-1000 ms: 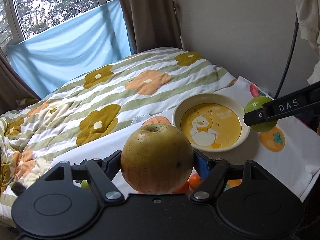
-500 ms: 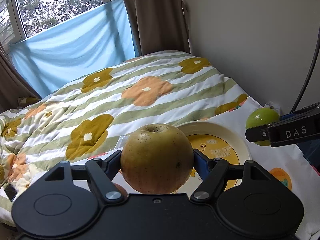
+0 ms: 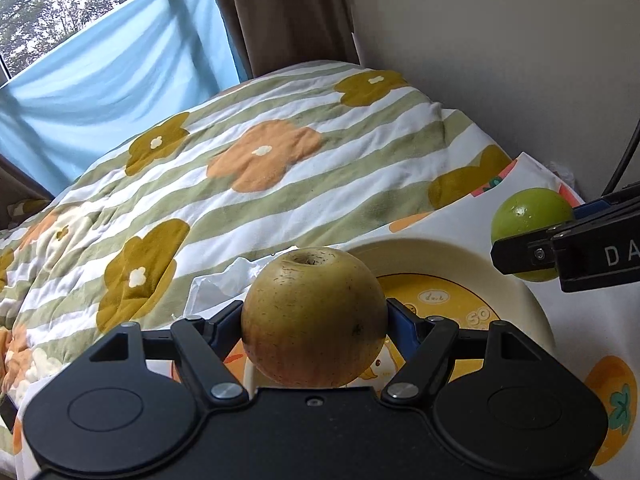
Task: Organize fruits
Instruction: 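Carry the pear and green apple with both tools toward the cream bowl, then release the pear into the bowl with the left tool while the right tool releases the apple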
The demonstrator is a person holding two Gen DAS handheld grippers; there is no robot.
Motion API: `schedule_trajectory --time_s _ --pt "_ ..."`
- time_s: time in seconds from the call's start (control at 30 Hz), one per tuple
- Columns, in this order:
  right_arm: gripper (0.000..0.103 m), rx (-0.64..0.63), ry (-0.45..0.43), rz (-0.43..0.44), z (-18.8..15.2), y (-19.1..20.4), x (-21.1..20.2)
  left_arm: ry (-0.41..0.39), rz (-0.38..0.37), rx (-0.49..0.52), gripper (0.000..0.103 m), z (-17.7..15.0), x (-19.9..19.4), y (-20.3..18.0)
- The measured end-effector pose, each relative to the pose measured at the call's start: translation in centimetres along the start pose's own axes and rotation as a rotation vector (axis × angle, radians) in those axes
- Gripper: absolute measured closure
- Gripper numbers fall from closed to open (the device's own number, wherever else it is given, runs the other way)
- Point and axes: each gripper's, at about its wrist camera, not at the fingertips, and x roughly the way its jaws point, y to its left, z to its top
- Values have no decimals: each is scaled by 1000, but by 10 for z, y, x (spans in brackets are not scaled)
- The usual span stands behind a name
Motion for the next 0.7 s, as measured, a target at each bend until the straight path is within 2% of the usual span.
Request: schedule_trajectory --time_s 0.33,0.4,0.43,0.47,0.53,0.7 --pt "32 27 17 0 0 -12 8 43 -28 29 24 4 22 -12" --pt "32 28 15 2 0 -12 8 8 5 53 18 5 16 -13" --pt "32 29 14 2 0 -12 7 -6 18 66 8 7 12 -13" --pt "32 31 13 4 0 -12 7 -18 24 71 3 8 8 -11" --pt "32 32 11 7 1 -11 7 -32 19 61 3 8 1 -6" --pt "32 29 14 21 1 -7 7 -4 11 26 2 -2 -10 8"
